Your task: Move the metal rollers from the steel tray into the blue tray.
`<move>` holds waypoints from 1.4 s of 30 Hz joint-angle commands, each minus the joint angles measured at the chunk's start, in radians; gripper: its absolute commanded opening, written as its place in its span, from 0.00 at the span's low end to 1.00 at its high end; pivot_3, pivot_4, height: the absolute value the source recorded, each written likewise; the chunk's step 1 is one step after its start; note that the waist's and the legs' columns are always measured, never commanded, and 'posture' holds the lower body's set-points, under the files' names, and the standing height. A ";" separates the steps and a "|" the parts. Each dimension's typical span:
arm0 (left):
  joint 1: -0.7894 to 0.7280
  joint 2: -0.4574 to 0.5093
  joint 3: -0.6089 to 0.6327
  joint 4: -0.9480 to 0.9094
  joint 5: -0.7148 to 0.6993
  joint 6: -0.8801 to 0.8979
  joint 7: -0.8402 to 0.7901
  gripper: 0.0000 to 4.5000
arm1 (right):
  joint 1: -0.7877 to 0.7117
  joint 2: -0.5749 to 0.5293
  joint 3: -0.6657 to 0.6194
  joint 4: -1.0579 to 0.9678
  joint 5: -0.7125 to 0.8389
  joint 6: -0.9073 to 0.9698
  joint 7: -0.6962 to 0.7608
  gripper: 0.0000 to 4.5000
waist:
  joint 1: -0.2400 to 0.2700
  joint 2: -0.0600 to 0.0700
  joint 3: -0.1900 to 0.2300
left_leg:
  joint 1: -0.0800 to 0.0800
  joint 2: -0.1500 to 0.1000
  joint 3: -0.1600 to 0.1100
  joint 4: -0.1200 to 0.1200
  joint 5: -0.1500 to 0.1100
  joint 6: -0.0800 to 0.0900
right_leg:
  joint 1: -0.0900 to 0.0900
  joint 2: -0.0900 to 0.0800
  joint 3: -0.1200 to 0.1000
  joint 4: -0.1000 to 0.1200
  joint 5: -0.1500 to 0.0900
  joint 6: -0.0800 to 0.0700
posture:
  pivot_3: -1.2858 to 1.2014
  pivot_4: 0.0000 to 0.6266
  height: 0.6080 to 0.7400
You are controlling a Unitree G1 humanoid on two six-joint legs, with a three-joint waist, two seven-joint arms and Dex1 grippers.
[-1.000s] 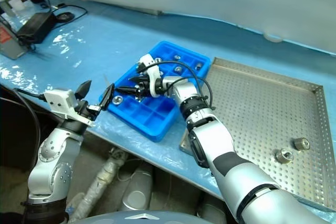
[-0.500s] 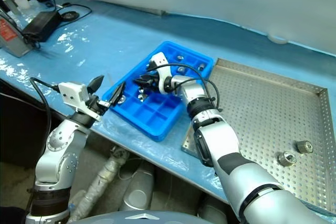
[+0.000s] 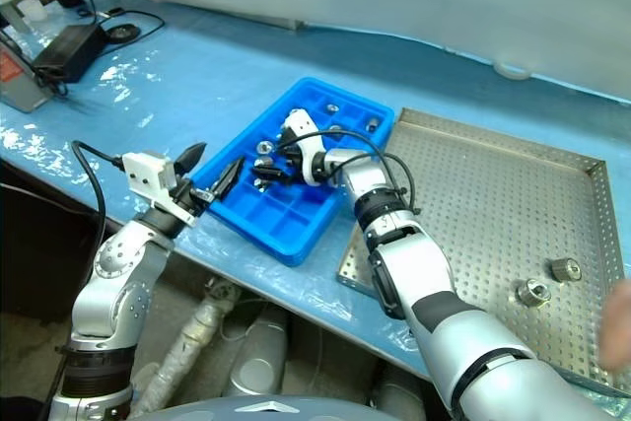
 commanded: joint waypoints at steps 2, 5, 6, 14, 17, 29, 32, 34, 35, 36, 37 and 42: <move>-0.013 0.005 -0.008 -0.012 -0.001 -0.010 -0.009 0.95 | 0.013 0.005 -0.004 -0.043 0.011 0.012 0.012 0.55 | 0.000 0.000 0.000 | 0.000 0.000 0.000 0.000 0.000 0.000 | 0.000 0.000 0.000 0.000 0.000 0.000 | 0.72 0.24 1.00; -0.027 0.003 -0.016 0.006 -0.001 -0.014 -0.017 0.95 | 0.013 -0.004 -0.019 -0.055 0.021 0.016 0.010 0.33 | -0.001 0.000 0.000 | 0.000 0.000 0.000 0.000 0.000 0.000 | 0.000 0.000 0.000 0.000 0.000 0.000 | 0.72 0.24 1.00; -0.037 0.001 -0.019 0.017 -0.002 -0.016 -0.020 0.95 | 0.016 -0.007 -0.029 -0.065 0.031 0.014 0.014 0.26 | -0.002 0.000 0.000 | 0.000 0.000 0.000 0.000 0.000 0.000 | 0.000 0.000 0.000 0.001 0.000 0.000 | 0.71 0.24 1.00; -0.133 -0.012 -0.065 0.153 -0.003 -0.032 -0.098 0.95 | 0.068 -0.041 -0.153 -0.284 0.184 0.114 0.022 0.26 | -0.036 0.000 0.000 | -0.001 -0.001 0.000 0.003 0.001 -0.001 | 0.000 0.000 0.000 0.003 0.000 0.000 | 0.64 0.24 1.00; -0.192 -0.021 -0.083 0.222 -0.001 -0.046 -0.136 0.95 | 0.135 -0.066 -0.182 -0.440 0.257 0.207 0.033 0.26 | -0.072 0.000 0.000 | -0.001 -0.001 0.000 0.003 0.001 -0.002 | 0.000 0.000 0.000 0.003 0.000 0.000 | 0.62 0.24 1.00; -0.289 -0.041 -0.112 0.349 0.010 -0.086 -0.207 0.95 | 0.240 -0.110 -0.170 -0.668 0.351 0.330 0.014 0.26 | -0.223 -0.001 0.000 | -0.002 -0.001 0.000 0.002 0.005 -0.006 | -0.001 0.000 -0.001 0.003 0.000 0.000 | 0.59 0.24 1.00; -0.299 -0.043 -0.116 0.362 0.013 -0.086 -0.212 0.95 | 0.247 -0.109 -0.166 -0.680 0.356 0.331 0.014 0.26 | -0.235 -0.001 0.000 | -0.002 -0.001 0.001 0.002 0.005 -0.006 | -0.001 0.000 -0.001 0.003 0.000 0.000 | 0.59 0.24 1.00; -0.306 -0.046 -0.119 0.370 0.015 -0.083 -0.213 0.95 | 0.252 -0.107 -0.160 -0.689 0.360 0.334 0.019 0.26 | -0.240 -0.001 0.000 | -0.002 -0.002 0.001 0.002 0.005 -0.006 | -0.001 0.000 -0.001 0.003 0.000 0.000 | 0.59 0.24 1.00; -0.313 -0.046 -0.124 0.380 0.018 -0.077 -0.214 0.95 | 0.253 -0.107 -0.158 -0.694 0.364 0.335 0.022 0.26 | -0.241 -0.001 0.000 | -0.002 -0.002 0.001 0.002 0.005 -0.006 | -0.001 0.000 -0.001 0.003 0.000 0.000 | 0.59 0.24 1.00; -0.320 -0.046 -0.133 0.391 0.025 -0.070 -0.214 0.95 | 0.255 -0.106 -0.155 -0.700 0.369 0.338 0.025 0.26 | -0.241 -0.001 0.000 | -0.002 -0.002 0.001 0.002 0.005 -0.006 | -0.001 0.000 -0.001 0.003 0.000 0.000 | 0.59 0.24 1.00; -0.325 -0.047 -0.142 0.401 0.031 -0.064 -0.216 0.95 | 0.257 -0.104 -0.153 -0.706 0.374 0.341 0.026 0.26 | -0.240 -0.001 0.000 | -0.002 -0.002 0.001 0.002 0.005 -0.006 | 0.000 0.000 -0.001 0.003 0.000 0.000 | 0.59 0.24 1.00; -0.340 -0.064 -0.156 0.424 0.040 -0.058 -0.219 0.95 | 0.268 -0.103 -0.139 -0.728 0.387 0.348 0.020 0.26 | -0.241 -0.001 0.000 | -0.002 -0.002 0.001 0.003 0.005 -0.006 | 0.000 -0.001 -0.001 0.003 0.000 0.000 | 0.59 0.24 1.00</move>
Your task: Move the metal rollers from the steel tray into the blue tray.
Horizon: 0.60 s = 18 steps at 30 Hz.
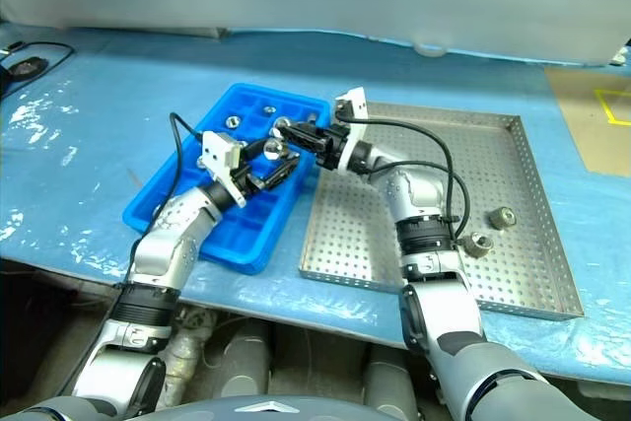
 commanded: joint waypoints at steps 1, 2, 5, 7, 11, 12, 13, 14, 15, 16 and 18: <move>-0.028 -0.014 -0.007 -0.007 0.004 -0.009 -0.006 0.95 | 0.006 0.002 0.001 -0.064 0.043 0.004 0.006 0.26 | 0.000 0.000 0.000 | 0.000 0.000 0.000 0.000 0.000 0.000 | 0.000 0.000 0.000 0.000 0.000 0.000 | 0.59 0.24 1.00; -0.032 -0.019 -0.008 0.000 0.004 -0.013 -0.008 0.91 | 0.010 0.001 0.003 -0.069 0.045 0.006 0.007 0.26 | 0.000 0.000 0.000 | 0.000 0.000 0.000 0.000 0.000 0.000 | 0.000 0.000 0.000 0.000 0.000 0.000 | 0.58 0.24 1.00; -0.043 -0.033 -0.001 0.007 -0.008 -0.023 -0.016 0.75 | 0.019 -0.004 0.012 -0.075 0.043 0.009 0.004 0.26 | 0.000 0.000 0.000 | 0.000 0.000 0.000 0.000 0.000 0.000 | 0.000 0.000 0.000 0.000 0.000 0.000 | 0.58 0.24 1.00; -0.047 -0.045 0.007 0.005 -0.019 -0.035 -0.025 0.60 | 0.024 -0.007 0.014 -0.081 0.044 0.010 0.001 0.26 | -0.001 0.000 0.000 | 0.000 0.000 0.000 0.000 0.000 0.000 | 0.000 0.000 0.000 0.000 0.000 0.000 | 0.58 0.24 1.00; -0.048 -0.062 0.019 -0.005 -0.037 -0.049 -0.041 0.38 | 0.027 -0.012 0.016 -0.082 0.042 0.009 -0.004 0.26 | -0.001 0.000 0.000 | 0.000 0.000 0.000 0.000 0.000 0.000 | 0.000 0.000 0.000 0.000 0.000 0.000 | 0.58 0.24 1.00; -0.048 -0.065 0.021 -0.007 -0.040 -0.049 -0.041 0.38 | 0.028 -0.013 0.018 -0.080 0.039 0.007 -0.005 0.26 | -0.001 0.000 0.000 | 0.000 0.000 0.000 0.000 0.000 0.000 | 0.000 0.000 0.000 0.000 0.000 0.000 | 0.58 0.24 1.00; -0.047 -0.065 0.020 -0.010 -0.041 -0.048 -0.043 0.38 | 0.029 -0.015 0.019 -0.079 0.037 0.006 -0.006 0.26 | -0.001 0.000 0.000 | 0.000 0.000 0.000 0.000 0.000 0.000 | 0.000 0.000 0.000 0.000 0.000 0.000 | 0.58 0.24 1.00; -0.045 -0.063 0.017 -0.013 -0.038 -0.045 -0.041 0.38 | 0.029 -0.015 0.020 -0.077 0.036 0.004 -0.006 0.26 | -0.001 0.000 0.000 | 0.000 0.000 0.000 0.000 0.000 0.000 | 0.000 0.000 0.000 0.000 0.000 0.000 | 0.58 0.24 1.00; -0.044 -0.062 0.014 -0.015 -0.034 -0.043 -0.040 0.38 | 0.029 -0.016 0.020 -0.076 0.035 0.003 -0.007 0.26 | -0.001 0.000 0.000 | 0.000 0.000 0.000 0.000 0.000 0.000 | 0.000 0.000 0.000 0.000 0.000 0.000 | 0.58 0.24 1.00; -0.043 -0.061 0.013 -0.016 -0.032 -0.042 -0.038 0.38 | 0.029 -0.016 0.023 -0.071 0.030 -0.001 -0.008 0.26 | -0.001 0.000 0.000 | 0.000 0.000 0.000 0.000 0.000 0.000 | 0.000 0.000 0.000 0.000 0.000 0.000 | 0.58 0.24 1.00; -0.045 -0.062 0.014 -0.012 -0.027 -0.044 -0.031 0.38 | 0.028 -0.021 0.048 -0.044 -0.010 -0.034 -0.015 0.26 | -0.001 0.000 0.000 | 0.000 0.000 0.000 0.000 0.000 0.000 | 0.000 0.000 0.000 0.000 0.000 0.000 | 0.58 0.24 1.00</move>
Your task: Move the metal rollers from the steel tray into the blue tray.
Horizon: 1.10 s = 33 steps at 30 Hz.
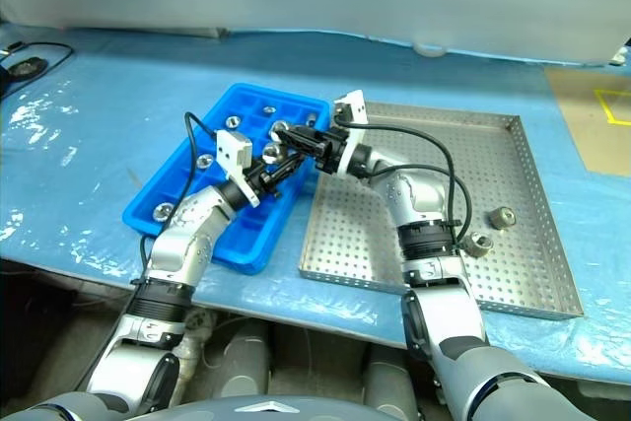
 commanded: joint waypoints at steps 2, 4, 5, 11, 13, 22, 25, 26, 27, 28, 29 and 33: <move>-0.023 -0.015 0.027 -0.039 -0.030 -0.016 0.009 0.38 | -0.004 -0.001 0.017 0.019 -0.023 -0.055 -0.027 0.26 | 0.000 0.000 0.000 | 0.000 0.000 0.000 0.000 0.000 0.000 | 0.000 0.000 0.000 0.000 0.000 0.000 | 0.58 0.24 1.00; -0.027 -0.042 0.065 -0.044 -0.085 0.008 0.028 0.38 | -0.020 0.011 -0.014 0.033 0.007 -0.055 -0.042 0.26 | 0.000 0.000 0.000 | 0.000 0.000 0.000 0.000 0.000 0.000 | 0.000 0.000 0.000 0.000 0.000 0.000 | 0.58 0.24 1.00; -0.033 -0.064 0.094 -0.050 -0.133 0.036 0.045 0.38 | -0.029 0.016 -0.033 0.041 0.028 -0.049 -0.047 0.26 | 0.000 0.000 0.000 | 0.000 0.000 0.000 0.000 0.000 0.000 | 0.000 0.000 0.000 0.000 0.000 0.000 | 0.58 0.24 1.00; -0.069 -0.151 0.254 -0.083 -0.383 0.175 0.160 0.38 | -0.065 0.057 -0.149 0.032 0.190 0.032 -0.078 0.26 | 0.000 0.000 0.000 | 0.000 0.000 0.000 0.000 0.000 0.000 | 0.000 0.000 0.000 0.000 0.000 0.000 | 0.59 0.24 1.00; -0.081 -0.162 0.294 -0.083 -0.436 0.193 0.197 0.38 | -0.075 0.062 -0.180 0.032 0.230 0.051 -0.092 0.26 | 0.000 0.000 0.000 | 0.000 0.000 0.000 0.000 0.000 0.001 | 0.000 0.000 0.000 0.000 0.000 0.000 | 0.59 0.24 1.00; -0.016 -0.118 0.303 -0.177 -0.434 0.210 0.231 0.38 | -0.093 0.057 -0.191 0.058 0.263 0.069 -0.109 0.26 | 0.002 -0.001 0.000 | -0.002 0.000 0.000 -0.001 0.000 0.001 | 0.001 0.000 -0.001 -0.004 0.000 0.000 | 0.61 0.24 1.00; 0.063 -0.049 0.256 -0.261 -0.350 0.187 0.211 0.38 | -0.090 0.071 -0.134 0.081 0.223 0.042 -0.089 0.26 | -0.001 -0.001 0.000 | -0.001 0.001 0.000 -0.002 0.000 0.001 | 0.000 0.001 -0.001 -0.005 0.000 0.000 | 0.63 0.24 1.00; 0.087 -0.037 0.262 -0.287 -0.345 0.184 0.222 0.38 | -0.097 0.076 -0.119 0.101 0.207 0.028 -0.081 0.26 | -0.001 -0.001 0.000 | -0.002 0.001 0.000 -0.003 0.000 0.001 | 0.000 0.001 -0.002 -0.006 0.000 0.000 | 0.63 0.24 1.00; 0.110 -0.027 0.270 -0.313 -0.340 0.179 0.236 0.38 | -0.103 0.078 -0.101 0.120 0.188 0.013 -0.068 0.26 | 0.000 -0.001 0.000 | -0.002 0.001 0.000 -0.004 0.000 0.001 | 0.000 0.001 -0.002 -0.006 0.000 0.000 | 0.65 0.24 1.00; 0.135 -0.014 0.276 -0.345 -0.332 0.175 0.248 0.38 | -0.112 0.080 -0.087 0.141 0.176 0.002 -0.054 0.26 | 0.002 -0.001 0.000 | -0.002 0.001 0.000 -0.004 0.000 0.001 | 0.000 0.001 -0.002 -0.007 0.000 0.000 | 0.66 0.24 1.00; 0.155 -0.003 0.277 -0.369 -0.321 0.169 0.254 0.38 | -0.120 0.083 -0.081 0.158 0.170 -0.004 -0.043 0.26 | 0.005 -0.001 0.000 | -0.003 0.001 0.000 -0.004 0.000 0.001 | 0.000 0.001 -0.003 -0.007 0.000 0.000 | 0.66 0.24 1.00; 0.248 0.057 0.242 -0.457 -0.196 0.141 0.296 0.38 | -0.179 0.095 -0.064 0.259 0.146 -0.033 0.008 0.26 | 0.025 -0.001 0.000 | -0.005 0.001 -0.001 -0.003 0.000 0.001 | 0.000 0.000 -0.005 -0.008 0.000 0.000 | 0.69 0.24 1.00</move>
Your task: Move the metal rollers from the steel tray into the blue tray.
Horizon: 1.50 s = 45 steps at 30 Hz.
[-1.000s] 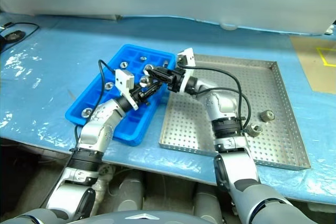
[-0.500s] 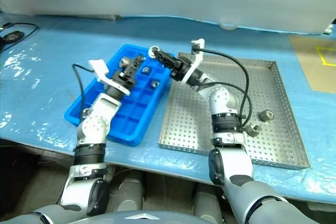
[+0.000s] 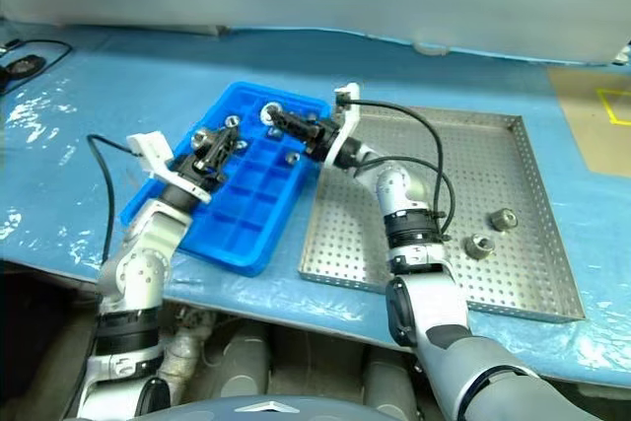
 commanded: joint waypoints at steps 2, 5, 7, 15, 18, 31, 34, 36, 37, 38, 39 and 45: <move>0.070 0.034 -0.028 -0.117 0.109 -0.041 0.050 0.38 | -0.096 0.016 0.004 0.069 -0.011 -0.055 0.063 0.26 | 0.018 0.000 0.000 | 0.000 0.000 0.000 0.000 0.000 0.000 | 0.000 0.000 0.000 0.000 0.000 0.000 | 0.70 0.24 1.00; 0.127 0.046 -0.063 -0.126 0.192 -0.060 0.069 0.38 | -0.128 0.025 0.006 0.118 -0.023 -0.072 0.088 0.26 | 0.040 0.000 0.000 | 0.000 0.000 0.000 0.000 -0.001 0.002 | 0.000 0.000 0.000 0.000 0.000 0.000 | 0.71 0.24 1.00; 0.146 0.050 -0.082 -0.118 0.229 -0.069 0.076 0.38 | -0.134 0.028 0.006 0.130 -0.028 -0.075 0.100 0.26 | 0.054 0.000 0.000 | 0.000 0.000 0.000 0.000 -0.002 0.003 | 0.000 0.000 -0.001 0.000 0.000 0.000 | 0.71 0.24 1.00; 0.146 0.032 -0.104 -0.017 0.303 -0.101 0.092 0.38 | -0.100 0.017 0.009 0.101 -0.040 -0.059 0.107 0.26 | 0.090 0.000 0.000 | 0.000 0.000 -0.001 0.001 -0.002 0.003 | 0.000 0.000 0.000 0.002 0.000 0.000 | 0.70 0.24 1.00; 0.125 0.030 -0.114 0.004 0.310 -0.103 0.086 0.38 | -0.089 0.013 0.006 0.090 -0.041 -0.058 0.101 0.26 | 0.092 0.000 0.000 | 0.001 0.000 -0.001 0.001 -0.001 0.002 | 0.000 0.000 0.001 0.003 0.000 0.000 | 0.69 0.24 1.00; 0.054 0.035 -0.135 0.080 0.346 -0.079 0.090 0.67 | -0.047 0.013 0.012 0.034 -0.044 -0.055 0.084 0.26 | 0.091 0.000 0.000 | 0.002 0.000 -0.001 0.002 -0.001 0.002 | 0.000 0.000 0.001 0.006 0.000 0.000 | 0.68 0.24 1.00; 0.037 0.032 -0.133 0.103 0.376 -0.090 0.115 0.89 | -0.045 0.010 0.012 0.030 -0.045 -0.055 0.082 0.26 | 0.088 0.000 0.000 | 0.003 0.000 -0.001 0.002 -0.001 0.001 | 0.000 0.000 0.002 0.006 0.000 0.000 | 0.68 0.24 1.00; 0.027 0.025 -0.123 0.110 0.372 -0.093 0.122 0.96 | -0.042 0.006 0.022 0.027 -0.055 -0.061 0.085 0.26 | 0.088 0.000 0.000 | 0.003 0.000 -0.001 0.002 -0.001 0.001 | 0.000 0.000 0.002 0.006 0.000 0.000 | 0.67 0.24 1.00; 0.023 0.018 -0.112 0.107 0.356 -0.098 0.119 0.96 | -0.034 0.001 0.047 0.022 -0.077 -0.070 0.093 0.26 | 0.088 0.000 0.000 | 0.003 0.000 -0.001 0.002 -0.001 0.001 | 0.000 0.000 0.002 0.006 0.000 0.000 | 0.67 0.24 1.00; 0.019 0.010 -0.102 0.101 0.336 -0.101 0.114 0.96 | -0.025 -0.006 0.083 0.016 -0.109 -0.086 0.101 0.26 | 0.087 0.000 0.000 | 0.003 0.000 -0.001 0.002 -0.001 0.001 | 0.000 0.000 0.002 0.007 0.000 0.000 | 0.67 0.24 1.00; 0.017 0.004 -0.093 0.095 0.321 -0.105 0.108 0.96 | -0.017 -0.009 0.114 0.013 -0.138 -0.101 0.103 0.26 | 0.088 0.000 0.000 | 0.003 0.000 -0.001 0.002 -0.001 0.001 | 0.000 0.000 0.002 0.007 0.000 0.000 | 0.67 0.24 1.00; 0.019 -0.002 -0.087 0.064 0.277 -0.129 0.058 0.96 | -0.027 0.004 0.210 0.116 -0.322 -0.251 -0.016 0.26 | 0.087 0.000 0.000 | 0.002 0.000 -0.001 0.002 0.000 -0.001 | -0.001 0.000 0.002 0.007 0.000 0.000 | 0.68 0.24 1.00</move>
